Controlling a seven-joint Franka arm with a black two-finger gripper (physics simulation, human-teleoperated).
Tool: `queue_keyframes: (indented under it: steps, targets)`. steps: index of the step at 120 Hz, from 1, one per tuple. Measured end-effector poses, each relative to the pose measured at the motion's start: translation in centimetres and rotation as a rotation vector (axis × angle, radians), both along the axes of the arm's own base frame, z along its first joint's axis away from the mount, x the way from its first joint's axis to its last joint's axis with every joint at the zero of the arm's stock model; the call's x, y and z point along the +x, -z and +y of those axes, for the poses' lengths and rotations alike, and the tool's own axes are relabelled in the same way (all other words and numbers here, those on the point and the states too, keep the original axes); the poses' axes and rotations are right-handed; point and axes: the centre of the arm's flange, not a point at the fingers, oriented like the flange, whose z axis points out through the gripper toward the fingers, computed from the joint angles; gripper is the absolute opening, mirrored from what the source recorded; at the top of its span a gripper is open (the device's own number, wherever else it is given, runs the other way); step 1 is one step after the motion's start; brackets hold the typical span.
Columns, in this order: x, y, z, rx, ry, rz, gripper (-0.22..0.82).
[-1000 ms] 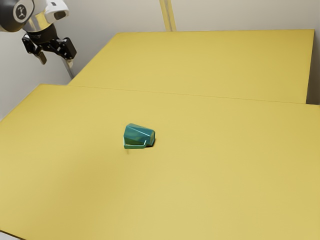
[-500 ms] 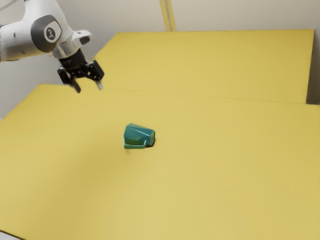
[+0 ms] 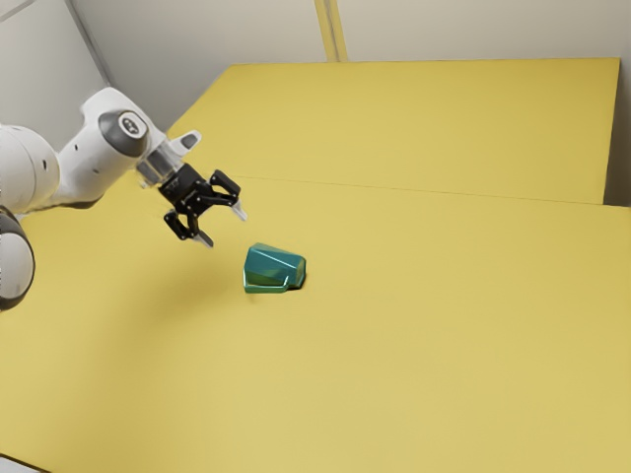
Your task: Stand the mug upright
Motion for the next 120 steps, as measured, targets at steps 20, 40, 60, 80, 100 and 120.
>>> queue_keyframes:
  steps: [20, 40, 60, 80, 100, 120]
  targets:
    - [0.9, 2.7, -0.3, -0.075, -0.051, 0.007, 0.6]
    - [1.9, 5.5, -0.2, -0.104, -0.083, 0.02, 0.6]
    - [2.6, 7.7, 0.0, -0.105, -0.108, 0.02, 0.6]
    - [3.1, 8.3, -1.0, -0.144, -0.133, 0.009, 0.6]
    - [3.4, 9.3, -2.7, -0.205, -0.154, 0.014, 0.57]
    - [3.5, 9.7, -3.3, -0.223, -0.158, 0.018, 0.2]
